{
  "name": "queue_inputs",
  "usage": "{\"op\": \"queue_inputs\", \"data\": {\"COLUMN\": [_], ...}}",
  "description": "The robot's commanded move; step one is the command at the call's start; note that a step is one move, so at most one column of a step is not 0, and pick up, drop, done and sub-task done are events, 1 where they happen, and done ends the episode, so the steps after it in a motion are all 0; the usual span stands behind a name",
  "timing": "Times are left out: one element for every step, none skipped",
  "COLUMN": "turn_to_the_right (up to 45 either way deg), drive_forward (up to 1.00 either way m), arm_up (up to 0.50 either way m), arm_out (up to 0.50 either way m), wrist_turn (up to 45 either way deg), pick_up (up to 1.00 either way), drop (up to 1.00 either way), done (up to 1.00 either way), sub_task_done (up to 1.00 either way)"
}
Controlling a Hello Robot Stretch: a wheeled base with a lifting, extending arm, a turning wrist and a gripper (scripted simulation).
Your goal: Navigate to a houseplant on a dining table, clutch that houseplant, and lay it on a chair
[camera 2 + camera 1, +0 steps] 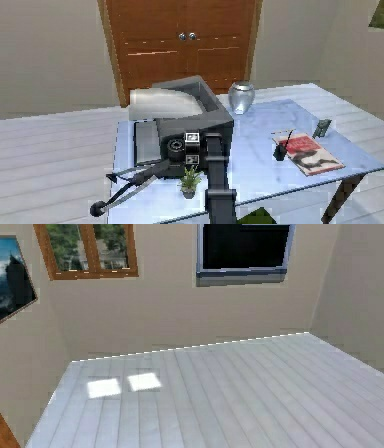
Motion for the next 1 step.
{"op": "queue_inputs", "data": {"turn_to_the_right": [0.0], "drive_forward": [0.0], "arm_up": [0.0], "arm_out": [0.0], "wrist_turn": [45.0], "pick_up": [0.0], "drop": [0.0], "done": [0.0], "sub_task_done": [0.0]}}
